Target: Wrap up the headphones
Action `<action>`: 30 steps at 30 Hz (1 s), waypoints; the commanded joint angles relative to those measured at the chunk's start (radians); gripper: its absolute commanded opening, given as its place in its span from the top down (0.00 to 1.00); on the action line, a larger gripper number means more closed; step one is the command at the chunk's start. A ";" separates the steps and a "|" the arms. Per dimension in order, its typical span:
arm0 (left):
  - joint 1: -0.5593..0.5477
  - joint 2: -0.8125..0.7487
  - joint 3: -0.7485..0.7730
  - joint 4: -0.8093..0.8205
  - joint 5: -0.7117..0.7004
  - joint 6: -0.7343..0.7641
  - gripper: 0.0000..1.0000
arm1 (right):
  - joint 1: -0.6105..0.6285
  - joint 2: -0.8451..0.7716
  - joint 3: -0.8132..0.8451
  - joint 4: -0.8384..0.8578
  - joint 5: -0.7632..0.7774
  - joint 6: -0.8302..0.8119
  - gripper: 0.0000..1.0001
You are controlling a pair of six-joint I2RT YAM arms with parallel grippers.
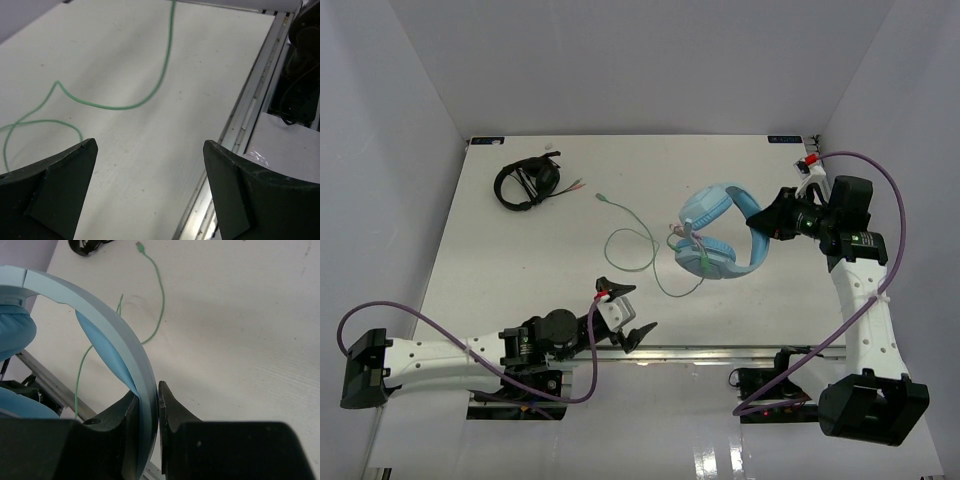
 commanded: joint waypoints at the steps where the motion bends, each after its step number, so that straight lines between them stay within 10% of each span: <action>1: 0.006 -0.066 -0.057 0.172 -0.035 0.211 0.02 | -0.001 -0.021 0.101 -0.023 -0.199 -0.026 0.92; 30: 0.232 0.232 0.140 0.109 0.377 0.508 0.07 | -0.001 -0.054 0.146 -0.140 -0.332 -0.034 0.92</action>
